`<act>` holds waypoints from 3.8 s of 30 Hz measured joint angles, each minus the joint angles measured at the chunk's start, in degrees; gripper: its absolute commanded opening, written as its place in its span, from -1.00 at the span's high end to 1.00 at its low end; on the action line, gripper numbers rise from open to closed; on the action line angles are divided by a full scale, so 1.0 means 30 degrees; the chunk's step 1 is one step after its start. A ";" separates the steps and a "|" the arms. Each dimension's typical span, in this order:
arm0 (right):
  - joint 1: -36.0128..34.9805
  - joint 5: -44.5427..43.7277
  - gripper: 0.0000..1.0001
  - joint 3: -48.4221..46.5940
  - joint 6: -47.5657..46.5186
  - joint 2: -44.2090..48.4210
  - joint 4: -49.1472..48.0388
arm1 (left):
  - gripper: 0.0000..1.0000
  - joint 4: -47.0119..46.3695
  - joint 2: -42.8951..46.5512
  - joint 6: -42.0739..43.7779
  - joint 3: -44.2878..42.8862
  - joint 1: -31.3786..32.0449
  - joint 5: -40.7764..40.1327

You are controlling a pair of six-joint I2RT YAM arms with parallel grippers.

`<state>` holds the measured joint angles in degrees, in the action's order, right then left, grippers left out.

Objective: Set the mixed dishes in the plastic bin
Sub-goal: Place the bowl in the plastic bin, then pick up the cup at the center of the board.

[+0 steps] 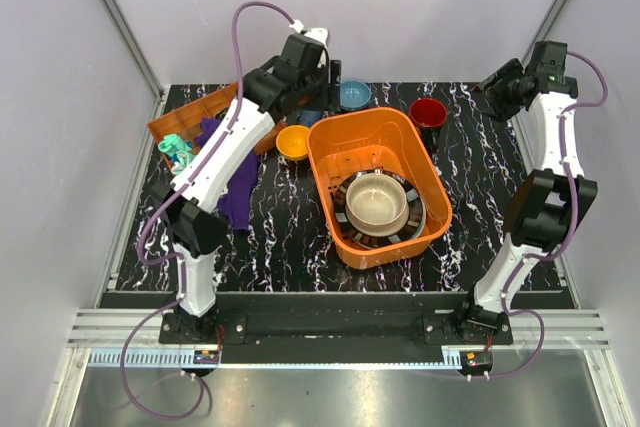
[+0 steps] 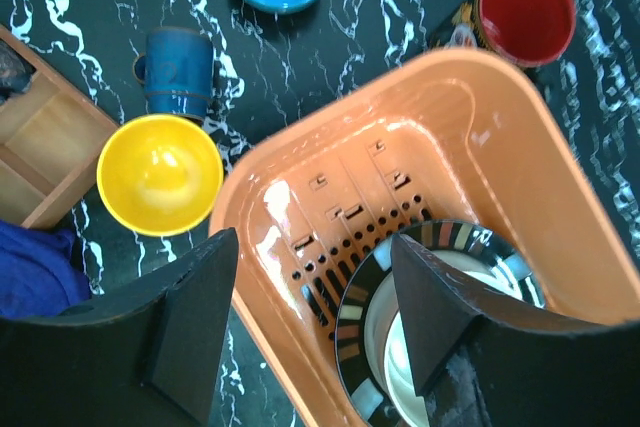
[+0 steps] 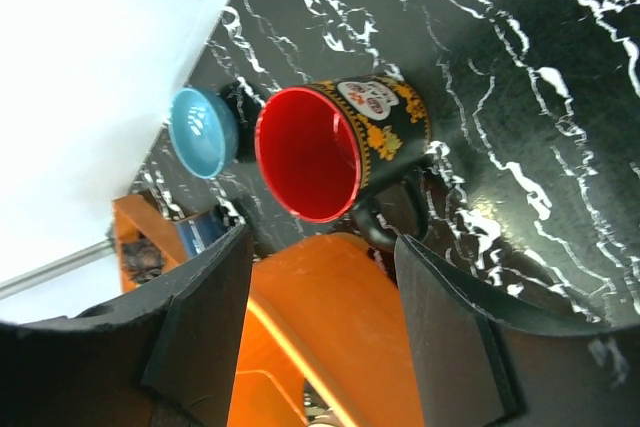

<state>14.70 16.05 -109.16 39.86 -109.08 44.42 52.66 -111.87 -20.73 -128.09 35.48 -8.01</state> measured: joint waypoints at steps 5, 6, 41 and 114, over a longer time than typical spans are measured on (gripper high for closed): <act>-0.0321 -0.0699 -0.36 -0.0816 -0.1217 -0.1115 0.0561 | -0.32 0.0066 -0.0248 -0.0175 -0.0386 -0.0801 0.0838; -0.0488 -0.0925 -0.36 -0.1005 -0.1472 -0.1413 0.0699 | -0.32 0.0160 -0.0291 -0.0226 -0.0379 -0.0896 0.0962; -0.3373 -0.2980 -0.22 -0.8794 -0.3504 -0.8772 0.5442 | -0.32 0.0590 -0.0335 -0.1078 0.0670 -0.3169 0.2200; -0.3614 -0.6892 1.00 -1.0877 -0.4138 -0.5727 0.6360 | -0.29 0.1756 0.1413 -0.1770 0.3024 -0.3679 0.2965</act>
<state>3.86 -4.62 -141.80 27.44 -126.26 63.51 57.93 -107.63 -26.04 -119.02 24.45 0.89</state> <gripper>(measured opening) 0.044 0.646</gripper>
